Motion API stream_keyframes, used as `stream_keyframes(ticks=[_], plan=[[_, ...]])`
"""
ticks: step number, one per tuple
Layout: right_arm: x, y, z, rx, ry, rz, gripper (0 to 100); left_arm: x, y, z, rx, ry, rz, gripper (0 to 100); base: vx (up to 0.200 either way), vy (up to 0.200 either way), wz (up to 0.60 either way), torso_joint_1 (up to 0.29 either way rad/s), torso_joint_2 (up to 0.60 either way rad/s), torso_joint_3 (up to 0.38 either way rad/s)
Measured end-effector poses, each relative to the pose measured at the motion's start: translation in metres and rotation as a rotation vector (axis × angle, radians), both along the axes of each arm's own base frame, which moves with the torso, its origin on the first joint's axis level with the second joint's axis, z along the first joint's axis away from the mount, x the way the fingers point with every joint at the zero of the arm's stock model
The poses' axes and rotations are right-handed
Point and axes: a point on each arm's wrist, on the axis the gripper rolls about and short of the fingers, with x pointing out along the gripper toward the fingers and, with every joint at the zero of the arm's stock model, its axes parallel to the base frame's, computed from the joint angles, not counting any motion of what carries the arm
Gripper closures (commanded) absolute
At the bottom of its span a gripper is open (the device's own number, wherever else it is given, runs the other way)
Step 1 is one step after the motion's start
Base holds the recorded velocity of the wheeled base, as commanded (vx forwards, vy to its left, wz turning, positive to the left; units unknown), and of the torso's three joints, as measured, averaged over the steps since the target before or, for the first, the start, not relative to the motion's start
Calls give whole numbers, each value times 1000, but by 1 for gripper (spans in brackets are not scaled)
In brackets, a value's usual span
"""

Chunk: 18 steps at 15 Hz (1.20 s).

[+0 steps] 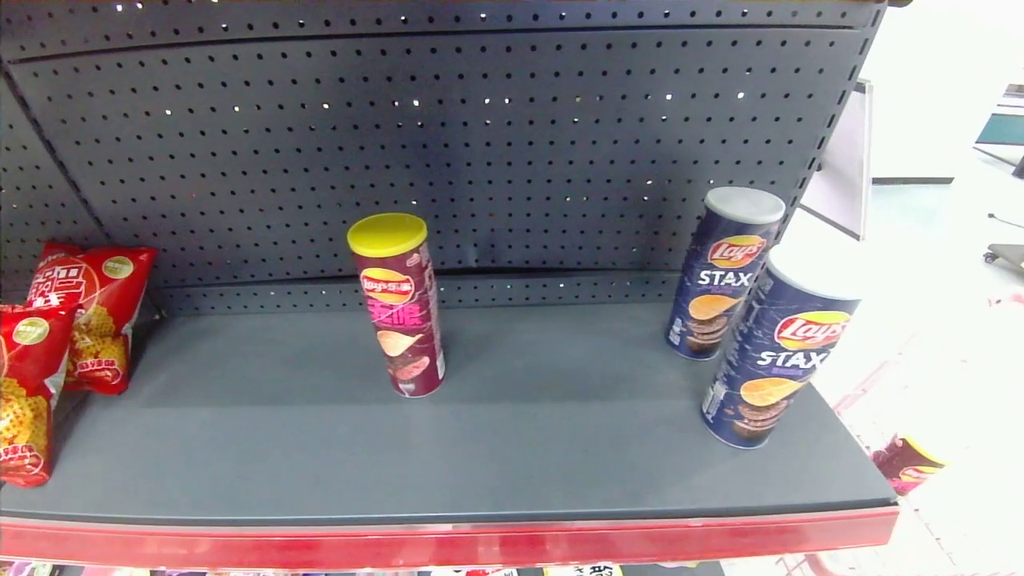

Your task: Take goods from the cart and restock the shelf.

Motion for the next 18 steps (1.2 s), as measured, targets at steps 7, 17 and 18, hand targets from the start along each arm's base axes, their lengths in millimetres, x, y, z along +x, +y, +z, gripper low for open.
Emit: stream_keyframes(ticks=[7,17,18], plan=[[0,0,0,0,0,0,0,0,0,0,-1,2,-1,0,0,-200,0,3,0,2],[0,0,0,0,0,1,0,0,0,0,-2,0,1,0,0,-200,0,2,0,3],[0,0,0,0,0,0,0,0,0,0,-2,0,1,0,0,-200,0,7,2,-2]])
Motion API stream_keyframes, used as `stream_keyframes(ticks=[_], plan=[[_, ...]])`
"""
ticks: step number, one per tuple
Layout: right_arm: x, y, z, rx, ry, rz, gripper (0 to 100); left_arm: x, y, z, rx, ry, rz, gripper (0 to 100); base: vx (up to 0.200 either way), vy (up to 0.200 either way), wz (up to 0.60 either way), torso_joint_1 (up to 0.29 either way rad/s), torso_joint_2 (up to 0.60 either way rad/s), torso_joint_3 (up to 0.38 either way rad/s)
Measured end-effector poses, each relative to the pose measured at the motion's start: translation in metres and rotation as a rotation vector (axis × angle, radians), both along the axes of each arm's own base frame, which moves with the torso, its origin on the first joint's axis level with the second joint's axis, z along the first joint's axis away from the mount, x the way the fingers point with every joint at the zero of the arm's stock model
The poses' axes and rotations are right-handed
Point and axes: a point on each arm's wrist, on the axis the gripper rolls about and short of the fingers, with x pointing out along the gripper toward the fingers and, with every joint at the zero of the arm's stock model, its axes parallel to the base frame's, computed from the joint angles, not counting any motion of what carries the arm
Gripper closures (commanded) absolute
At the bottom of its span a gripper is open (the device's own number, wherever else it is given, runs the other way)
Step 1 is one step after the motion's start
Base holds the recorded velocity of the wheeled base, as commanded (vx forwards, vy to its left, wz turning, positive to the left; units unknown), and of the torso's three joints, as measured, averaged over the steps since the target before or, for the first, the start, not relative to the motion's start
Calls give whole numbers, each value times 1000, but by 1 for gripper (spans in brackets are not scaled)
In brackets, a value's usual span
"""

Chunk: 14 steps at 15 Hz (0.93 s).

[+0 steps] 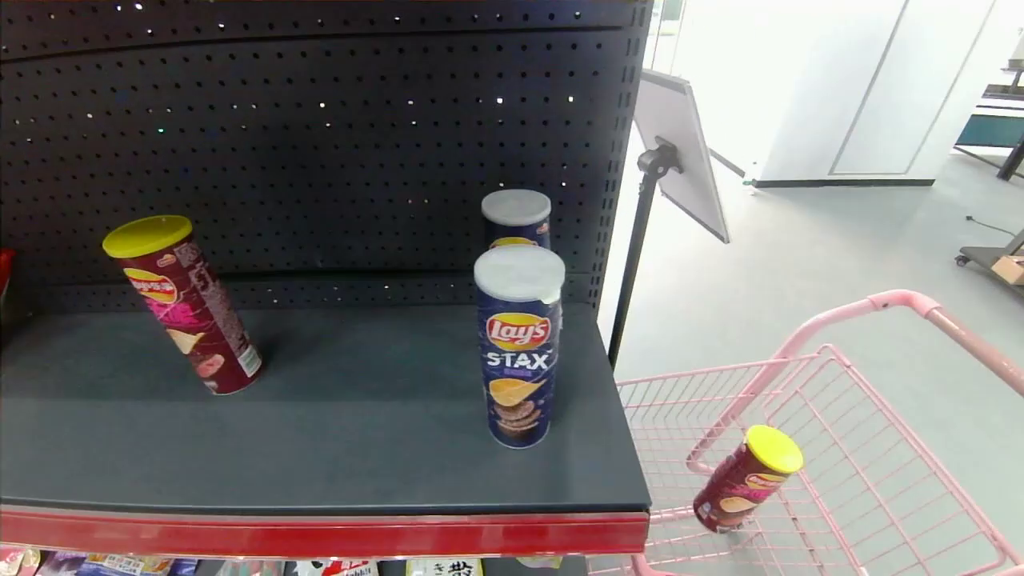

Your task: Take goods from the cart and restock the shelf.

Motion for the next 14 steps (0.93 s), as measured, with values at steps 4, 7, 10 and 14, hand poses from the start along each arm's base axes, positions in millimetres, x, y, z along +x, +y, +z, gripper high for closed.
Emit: stream_keyframes(ticks=[4,7,10,14], plan=[[0,0,0,0,-1,0,0,0,0,0,2,0,0,0,0,-100,0,2,1,4],[0,0,0,0,0,-1,0,0,0,0,2,0,0,0,0,0,0,0,0,0],[0,0,0,0,0,0,0,0,0,0,2,0,0,0,0,0,0,0,0,0],[0,0,0,0,1,0,0,0,0,0,0,0,0,0,-50,0,0,1,1,1]])
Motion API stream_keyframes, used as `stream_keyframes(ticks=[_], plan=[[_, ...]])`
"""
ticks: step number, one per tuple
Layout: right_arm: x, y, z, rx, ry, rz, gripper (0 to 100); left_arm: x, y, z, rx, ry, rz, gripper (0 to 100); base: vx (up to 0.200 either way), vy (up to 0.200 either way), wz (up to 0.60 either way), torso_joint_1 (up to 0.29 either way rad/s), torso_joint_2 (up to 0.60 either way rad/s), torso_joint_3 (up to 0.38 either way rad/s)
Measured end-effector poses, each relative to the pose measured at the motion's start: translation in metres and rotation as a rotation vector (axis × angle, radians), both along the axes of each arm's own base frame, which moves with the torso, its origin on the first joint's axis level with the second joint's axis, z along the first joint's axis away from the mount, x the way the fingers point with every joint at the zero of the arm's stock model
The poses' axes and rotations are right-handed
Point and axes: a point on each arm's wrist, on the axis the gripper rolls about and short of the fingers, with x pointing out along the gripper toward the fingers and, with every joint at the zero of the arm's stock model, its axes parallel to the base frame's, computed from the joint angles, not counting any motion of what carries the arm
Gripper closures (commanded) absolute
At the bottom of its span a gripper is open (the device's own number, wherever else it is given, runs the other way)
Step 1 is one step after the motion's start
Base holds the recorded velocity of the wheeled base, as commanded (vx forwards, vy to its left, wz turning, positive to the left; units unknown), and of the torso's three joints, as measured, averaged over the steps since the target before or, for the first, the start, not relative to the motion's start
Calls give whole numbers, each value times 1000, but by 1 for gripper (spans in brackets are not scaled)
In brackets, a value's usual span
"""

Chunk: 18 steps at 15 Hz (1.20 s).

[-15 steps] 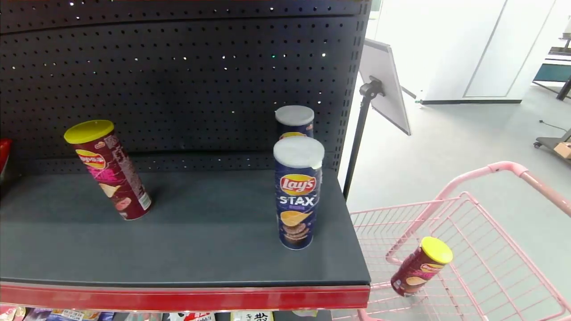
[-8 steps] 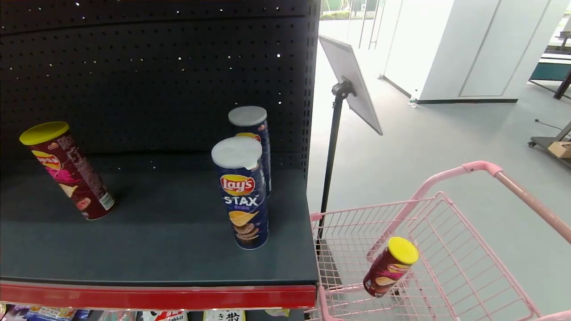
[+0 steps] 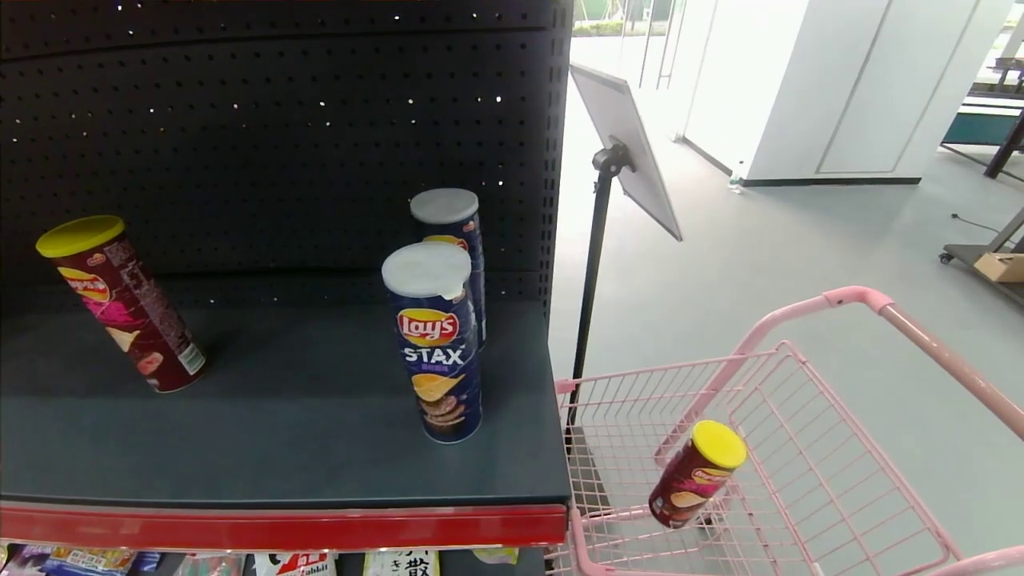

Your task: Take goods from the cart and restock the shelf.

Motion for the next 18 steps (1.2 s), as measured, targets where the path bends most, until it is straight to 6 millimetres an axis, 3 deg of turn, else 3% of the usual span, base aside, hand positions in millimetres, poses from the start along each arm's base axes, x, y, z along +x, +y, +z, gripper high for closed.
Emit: stream_keyframes(ticks=[8,18], plan=[[0,0,0,0,0,0,0,0,0,0,0,0,0,0,-200,0,0,2,4,1],[0,0,0,0,-1,0,0,0,0,0,0,0,0,0,0,0,0,0,0,0]])
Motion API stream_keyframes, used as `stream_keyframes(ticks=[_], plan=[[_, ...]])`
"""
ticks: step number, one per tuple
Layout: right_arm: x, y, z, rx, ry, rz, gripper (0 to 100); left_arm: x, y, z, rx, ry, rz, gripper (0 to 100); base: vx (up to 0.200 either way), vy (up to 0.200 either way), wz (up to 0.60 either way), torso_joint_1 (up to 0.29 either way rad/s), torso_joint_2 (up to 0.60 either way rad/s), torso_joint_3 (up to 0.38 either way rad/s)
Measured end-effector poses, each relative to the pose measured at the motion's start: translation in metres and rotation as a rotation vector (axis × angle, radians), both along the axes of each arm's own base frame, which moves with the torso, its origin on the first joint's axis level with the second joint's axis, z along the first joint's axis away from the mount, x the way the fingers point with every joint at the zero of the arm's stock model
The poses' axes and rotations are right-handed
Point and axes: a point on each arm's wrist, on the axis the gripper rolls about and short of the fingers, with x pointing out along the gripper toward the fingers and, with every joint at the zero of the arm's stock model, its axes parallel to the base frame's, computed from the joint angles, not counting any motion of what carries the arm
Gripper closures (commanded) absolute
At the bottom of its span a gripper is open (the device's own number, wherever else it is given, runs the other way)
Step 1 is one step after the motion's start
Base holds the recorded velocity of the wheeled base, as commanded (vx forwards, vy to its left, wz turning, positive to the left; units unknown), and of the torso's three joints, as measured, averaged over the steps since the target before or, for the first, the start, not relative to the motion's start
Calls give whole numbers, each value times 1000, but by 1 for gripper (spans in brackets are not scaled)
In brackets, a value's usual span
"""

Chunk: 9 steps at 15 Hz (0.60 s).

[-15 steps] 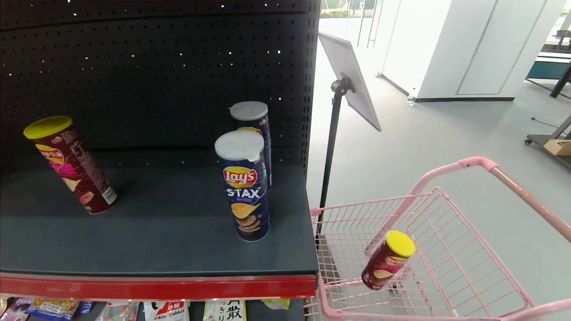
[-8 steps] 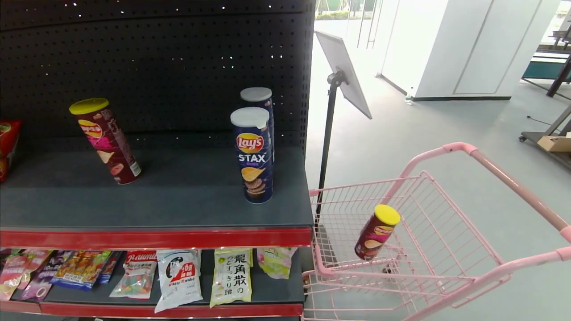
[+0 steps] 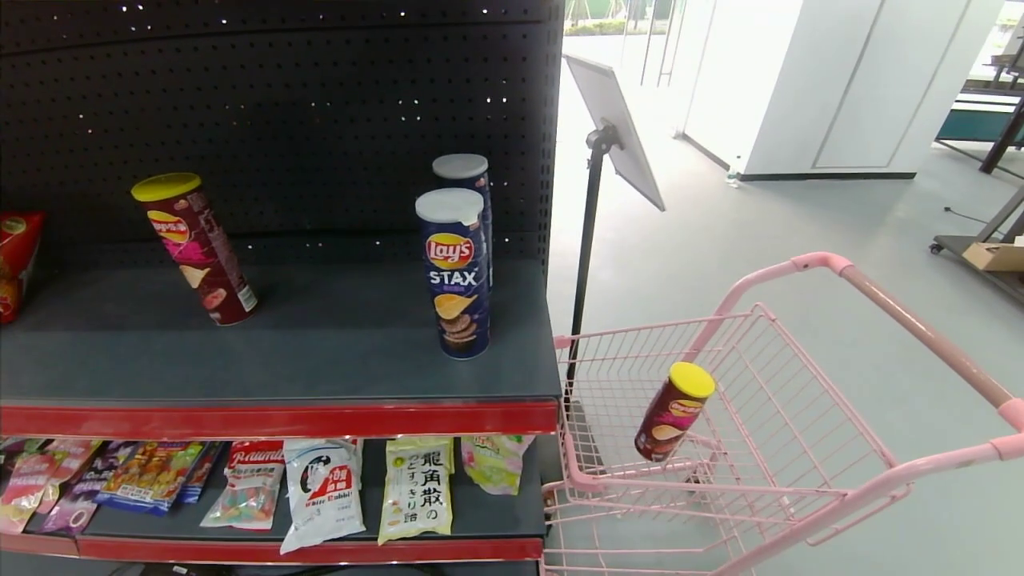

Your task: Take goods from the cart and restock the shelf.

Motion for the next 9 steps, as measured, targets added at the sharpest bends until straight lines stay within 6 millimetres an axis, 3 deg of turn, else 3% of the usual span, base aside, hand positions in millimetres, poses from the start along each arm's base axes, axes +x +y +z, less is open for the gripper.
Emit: stream_keyframes(ticks=[9], plan=[[0,0,0,0,-1,0,0,0,0,0,1,0,0,0,0,0,0,0,0,0]])
